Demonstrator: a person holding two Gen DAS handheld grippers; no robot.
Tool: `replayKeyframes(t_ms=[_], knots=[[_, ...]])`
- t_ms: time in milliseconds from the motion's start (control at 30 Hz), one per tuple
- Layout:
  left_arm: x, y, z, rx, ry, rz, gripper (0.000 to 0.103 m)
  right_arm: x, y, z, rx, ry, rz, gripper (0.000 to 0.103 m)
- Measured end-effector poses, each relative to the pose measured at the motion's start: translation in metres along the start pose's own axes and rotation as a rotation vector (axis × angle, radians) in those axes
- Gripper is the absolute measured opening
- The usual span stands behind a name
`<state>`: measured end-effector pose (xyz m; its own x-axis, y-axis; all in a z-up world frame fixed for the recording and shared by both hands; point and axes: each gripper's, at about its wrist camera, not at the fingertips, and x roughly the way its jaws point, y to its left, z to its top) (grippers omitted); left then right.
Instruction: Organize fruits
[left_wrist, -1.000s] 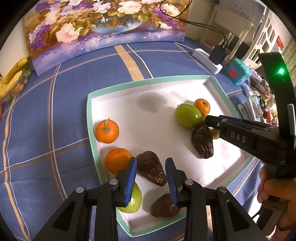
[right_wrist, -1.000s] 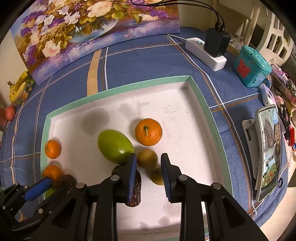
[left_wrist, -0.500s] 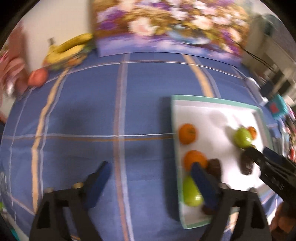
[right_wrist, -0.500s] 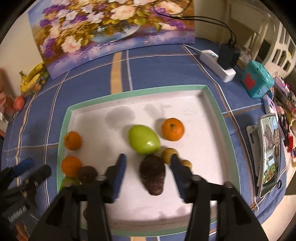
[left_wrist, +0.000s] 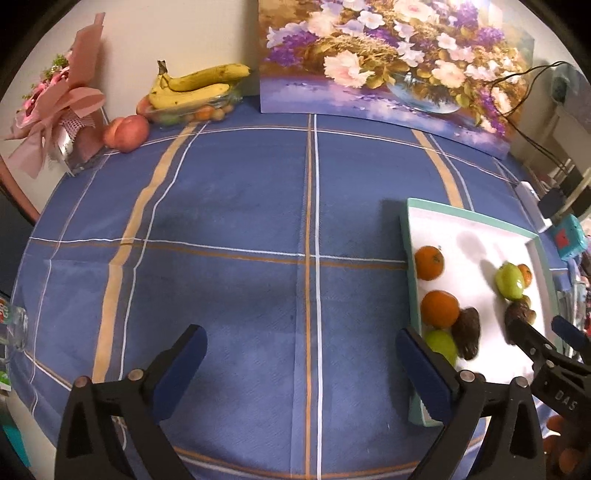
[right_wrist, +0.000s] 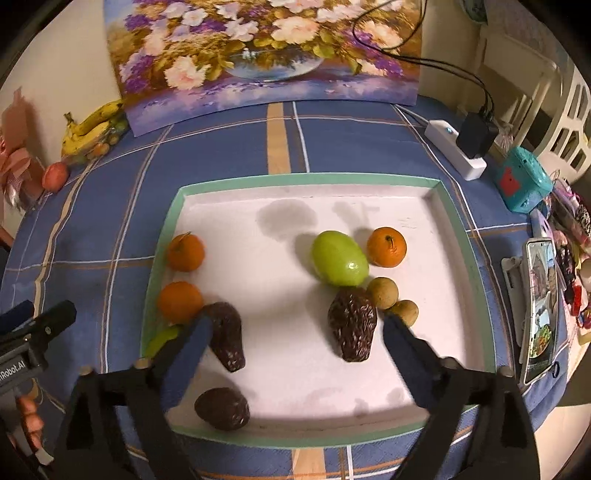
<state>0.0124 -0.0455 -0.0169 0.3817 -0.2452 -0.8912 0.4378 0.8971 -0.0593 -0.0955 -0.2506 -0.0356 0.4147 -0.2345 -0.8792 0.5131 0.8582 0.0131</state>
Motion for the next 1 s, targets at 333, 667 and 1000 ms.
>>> replayKeyframes(t_ms=[333, 667, 1000], knots=[[-0.042, 0.011, -0.021, -0.005, -0.077, -0.007, 0.103, -0.037, 0.012, -0.023, -0.042, -0.083, -0.006, 0.096], [-0.069, 0.014, -0.031, -0.007, -0.128, 0.063, 0.103, -0.061, 0.021, -0.042, -0.087, -0.138, -0.009, 0.096], [-0.079, 0.010, -0.034, 0.007, -0.146, 0.108, 0.103, -0.073, 0.020, -0.043, -0.071, -0.181, 0.002, 0.096]])
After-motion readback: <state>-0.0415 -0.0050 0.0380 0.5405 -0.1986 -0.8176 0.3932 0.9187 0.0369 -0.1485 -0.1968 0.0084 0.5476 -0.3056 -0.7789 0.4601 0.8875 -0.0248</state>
